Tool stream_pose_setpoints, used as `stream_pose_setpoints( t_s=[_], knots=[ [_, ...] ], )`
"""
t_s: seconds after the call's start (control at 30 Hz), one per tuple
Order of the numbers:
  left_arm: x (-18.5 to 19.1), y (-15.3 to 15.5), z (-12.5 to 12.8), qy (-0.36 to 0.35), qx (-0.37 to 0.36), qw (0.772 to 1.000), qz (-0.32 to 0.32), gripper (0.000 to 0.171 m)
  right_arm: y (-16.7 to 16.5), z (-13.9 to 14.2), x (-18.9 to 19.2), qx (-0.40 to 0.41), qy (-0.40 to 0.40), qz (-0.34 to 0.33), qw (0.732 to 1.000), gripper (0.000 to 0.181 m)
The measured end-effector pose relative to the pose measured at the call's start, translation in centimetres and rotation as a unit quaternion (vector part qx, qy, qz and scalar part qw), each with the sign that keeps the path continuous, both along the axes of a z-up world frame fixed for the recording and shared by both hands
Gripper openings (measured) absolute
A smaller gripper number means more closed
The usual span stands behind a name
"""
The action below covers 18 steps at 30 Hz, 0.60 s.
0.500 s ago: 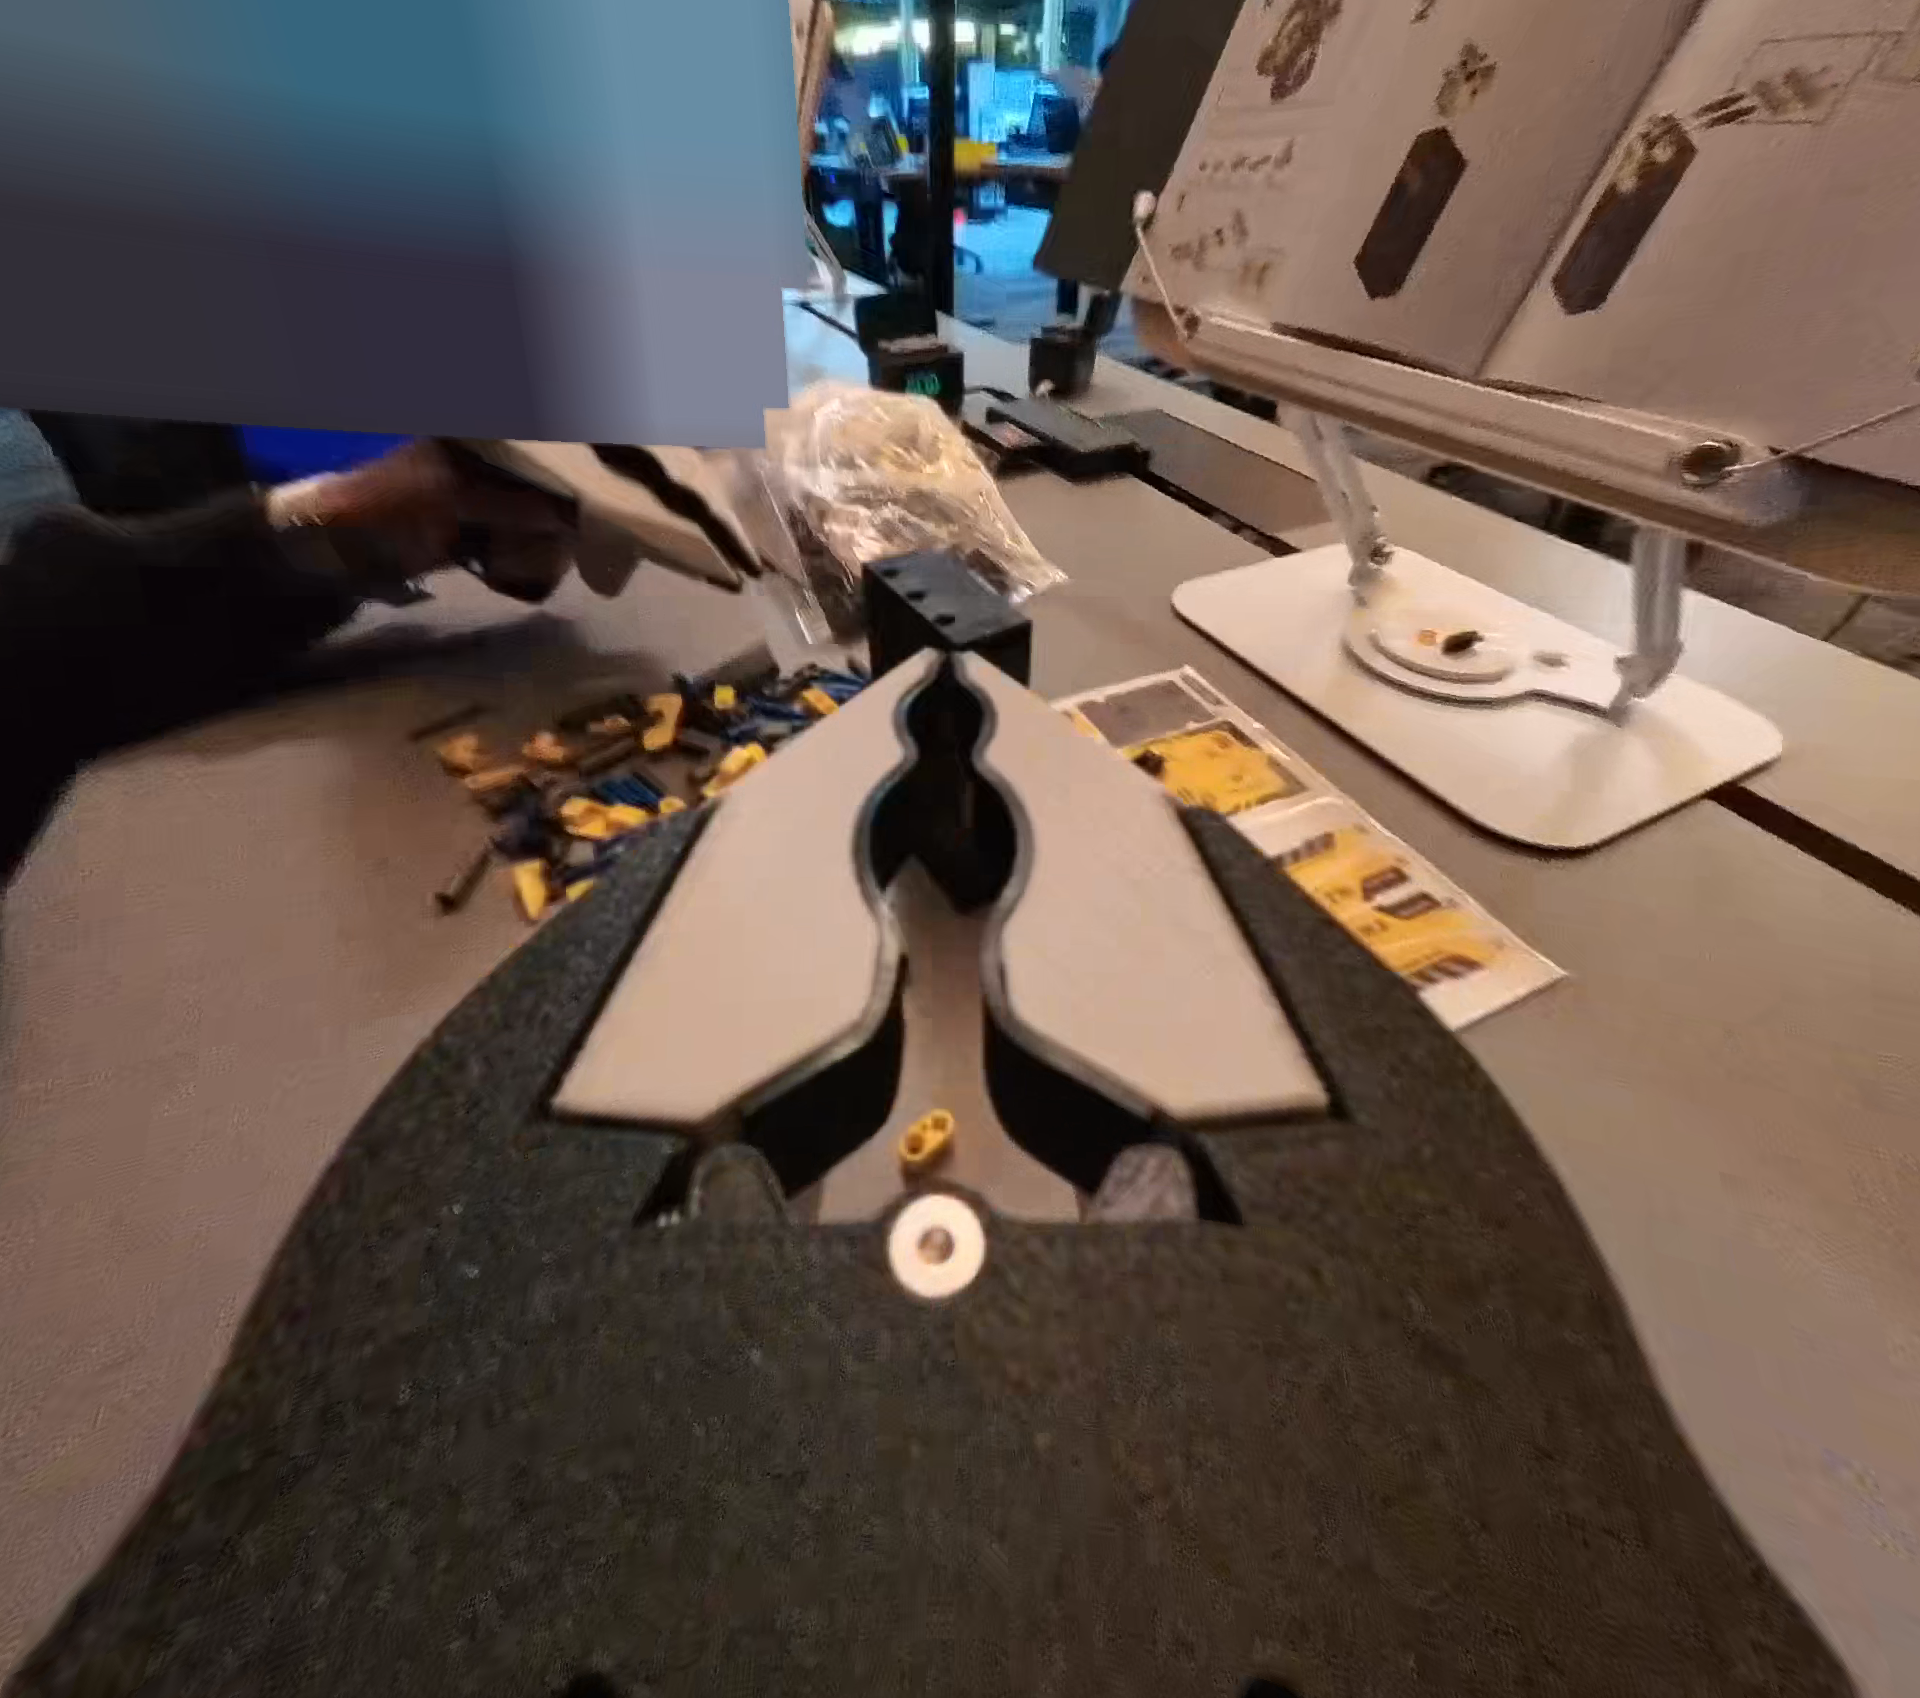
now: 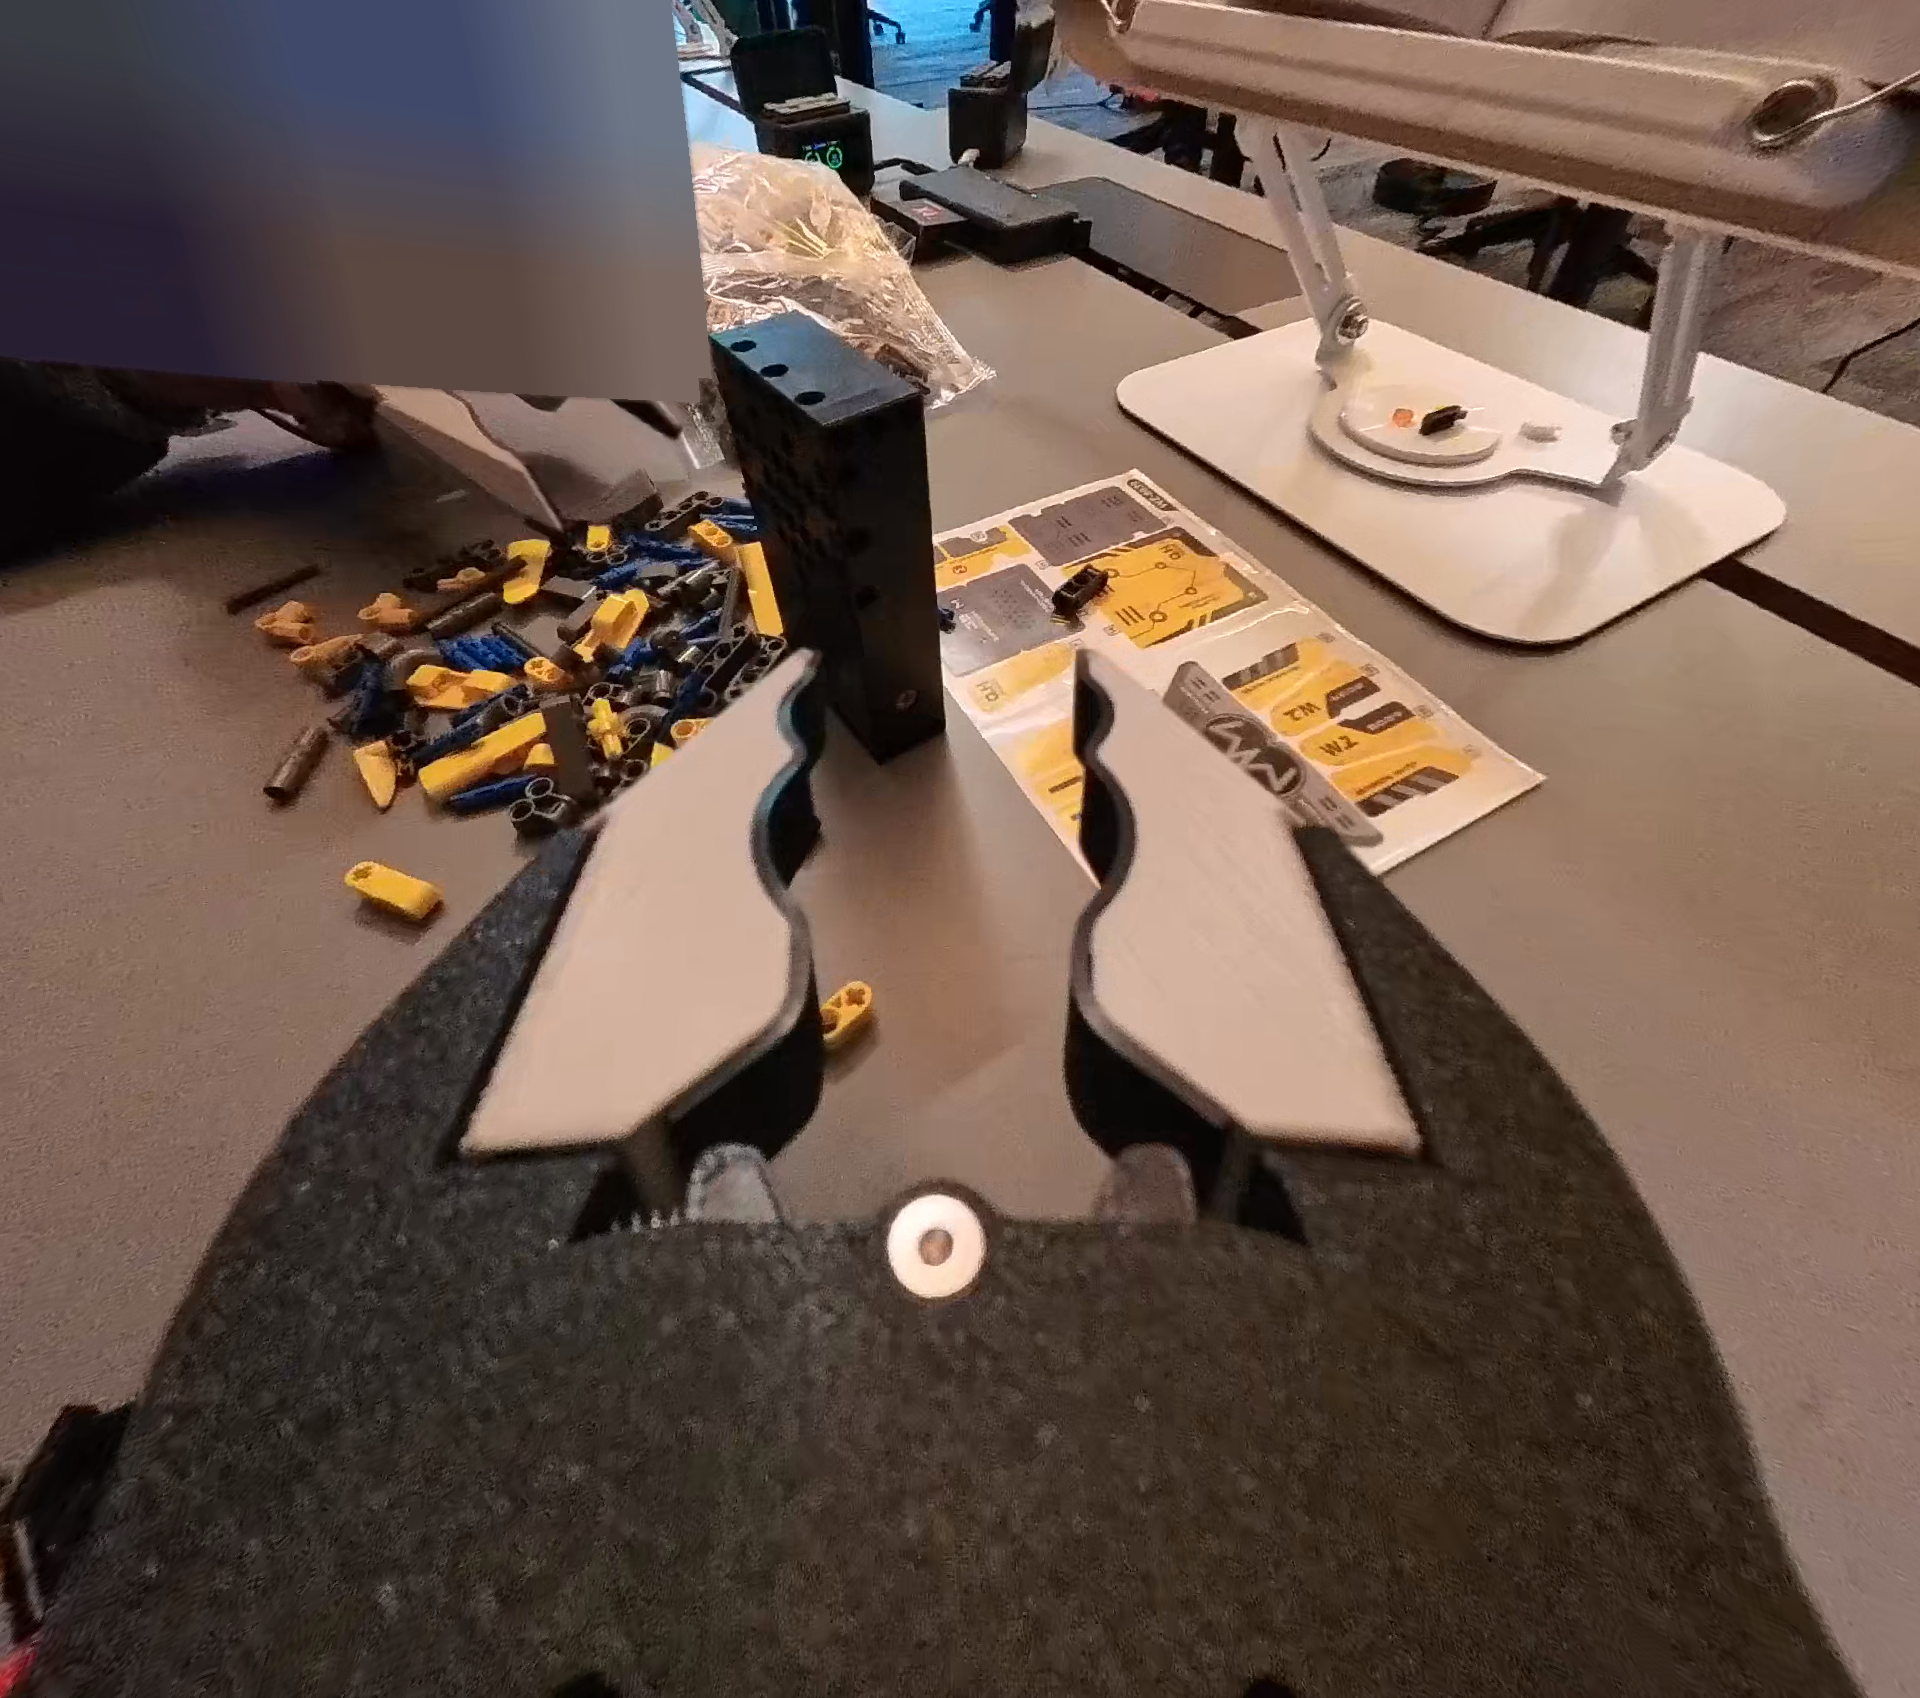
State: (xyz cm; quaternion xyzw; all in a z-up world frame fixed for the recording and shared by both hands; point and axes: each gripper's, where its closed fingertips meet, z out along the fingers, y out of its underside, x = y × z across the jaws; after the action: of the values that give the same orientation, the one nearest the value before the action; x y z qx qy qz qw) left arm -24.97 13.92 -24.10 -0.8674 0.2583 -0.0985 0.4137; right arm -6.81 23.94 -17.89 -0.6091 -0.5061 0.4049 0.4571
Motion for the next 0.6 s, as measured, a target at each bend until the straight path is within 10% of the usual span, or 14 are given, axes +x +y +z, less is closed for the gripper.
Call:
stream_pose_setpoints(
  t_s=[0.3,0.6],
  knots=[
    [0.4,-0.3,0.5,-0.018,0.005,1.000,-0.015,0.017,0.3,0.7,0.5,-0.027,0.025,0.002,0.999,0.047],
    [0.6,-0.4,1.1,-0.043,0.012,0.999,-0.024,0.023,0.0,0.5,0.5,-0.014,0.018,0.006,1.000,0.047]
  ],
)
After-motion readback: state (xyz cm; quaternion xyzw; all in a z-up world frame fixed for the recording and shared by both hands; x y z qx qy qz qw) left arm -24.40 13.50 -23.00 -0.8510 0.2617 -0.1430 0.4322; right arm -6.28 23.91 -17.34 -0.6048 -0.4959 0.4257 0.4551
